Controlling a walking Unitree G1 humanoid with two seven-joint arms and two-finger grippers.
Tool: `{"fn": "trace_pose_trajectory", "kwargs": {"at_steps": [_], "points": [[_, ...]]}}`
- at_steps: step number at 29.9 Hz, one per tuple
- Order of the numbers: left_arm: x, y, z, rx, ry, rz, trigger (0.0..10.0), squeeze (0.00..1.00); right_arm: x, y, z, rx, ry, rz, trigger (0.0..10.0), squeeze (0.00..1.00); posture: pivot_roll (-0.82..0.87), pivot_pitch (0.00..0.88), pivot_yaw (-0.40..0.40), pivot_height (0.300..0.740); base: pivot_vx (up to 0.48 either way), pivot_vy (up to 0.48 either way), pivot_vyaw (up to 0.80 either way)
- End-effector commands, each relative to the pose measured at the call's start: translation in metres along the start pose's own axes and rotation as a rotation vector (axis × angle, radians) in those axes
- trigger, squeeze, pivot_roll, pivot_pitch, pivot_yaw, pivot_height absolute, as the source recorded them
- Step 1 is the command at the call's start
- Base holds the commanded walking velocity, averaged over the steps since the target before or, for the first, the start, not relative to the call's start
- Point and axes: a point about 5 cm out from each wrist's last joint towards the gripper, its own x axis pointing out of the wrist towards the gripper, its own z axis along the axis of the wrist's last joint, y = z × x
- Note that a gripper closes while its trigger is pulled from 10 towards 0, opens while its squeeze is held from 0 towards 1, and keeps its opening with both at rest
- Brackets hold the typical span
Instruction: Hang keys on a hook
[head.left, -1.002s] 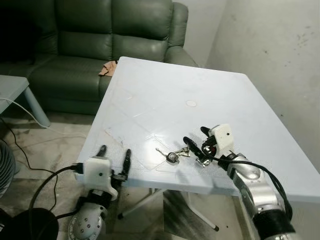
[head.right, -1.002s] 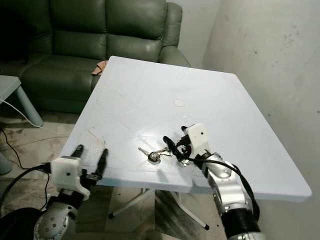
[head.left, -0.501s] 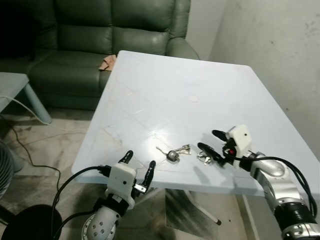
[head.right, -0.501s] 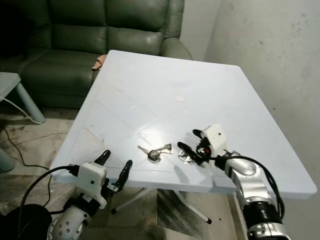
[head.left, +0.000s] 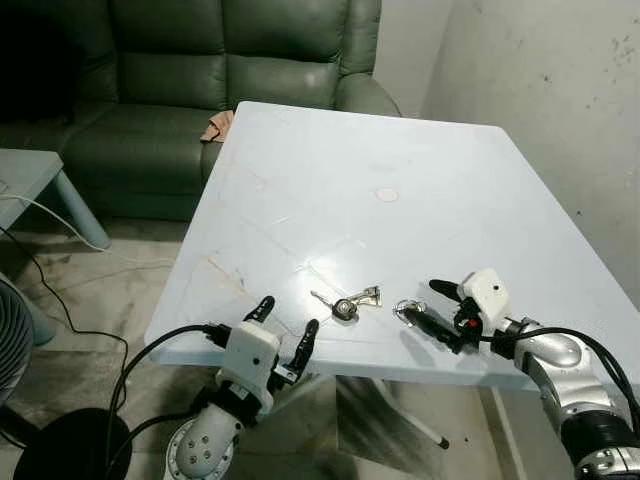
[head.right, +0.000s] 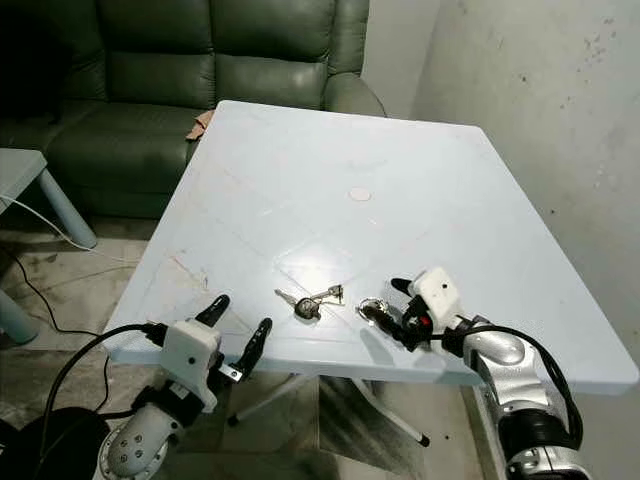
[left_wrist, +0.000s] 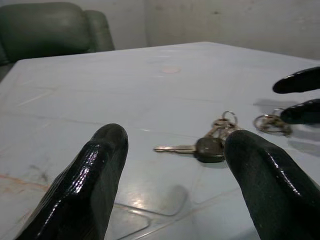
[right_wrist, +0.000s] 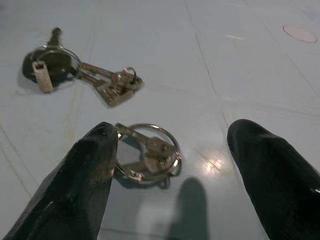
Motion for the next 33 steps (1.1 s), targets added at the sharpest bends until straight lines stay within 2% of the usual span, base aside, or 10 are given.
{"fn": "trace_pose_trajectory", "kwargs": {"at_steps": [1, 2, 3, 4, 5, 6, 33], "points": [[0.001, -0.003, 0.001, 0.009, -0.002, -0.018, 10.0, 0.0, 0.0, -0.005, 0.004, -0.028, 0.004, 0.011, 10.0, 0.0, -0.04, 0.047, -0.064, 0.74, 0.0, 0.0, 0.0], [0.001, -0.003, 0.001, 0.009, -0.003, -0.018, 10.0, 0.0, 0.0, -0.005, 0.004, -0.031, 0.005, 0.009, 9.2, 0.0, -0.04, 0.047, -0.064, 0.74, 0.0, 0.0, 0.0], [0.001, -0.003, 0.001, 0.008, -0.004, -0.018, 10.0, 0.0, 0.001, -0.006, 0.005, -0.034, 0.007, 0.007, 5.0, 0.0, -0.04, 0.049, -0.065, 0.74, 0.0, 0.0, 0.0], [0.001, -0.002, 0.002, 0.006, -0.004, -0.016, 10.0, 0.0, 0.001, -0.006, 0.004, -0.032, 0.01, 0.007, 1.3, 0.0, -0.04, 0.049, -0.065, 0.74, 0.0, 0.0, 0.0], [0.001, -0.002, 0.002, 0.006, -0.004, -0.015, 10.0, 0.0, 0.001, -0.006, 0.004, -0.032, 0.01, 0.009, 1.3, 0.0, -0.04, 0.049, -0.065, 0.74, 0.0, 0.0, 0.0], [0.001, -0.002, 0.002, 0.007, -0.004, -0.015, 10.0, 0.0, 0.002, -0.006, 0.004, -0.032, 0.01, 0.009, 0.0, 0.0, -0.03, 0.052, -0.066, 0.74, 0.0, 0.0, 0.0], [-0.001, -0.007, 0.003, -0.01, 0.001, -0.006, 10.0, 0.0, 0.003, -0.002, -0.005, -0.018, 0.045, 0.054, 0.0, 0.0, -0.03, 0.078, -0.071, 0.74, 0.0, 0.0, 0.0]]}}
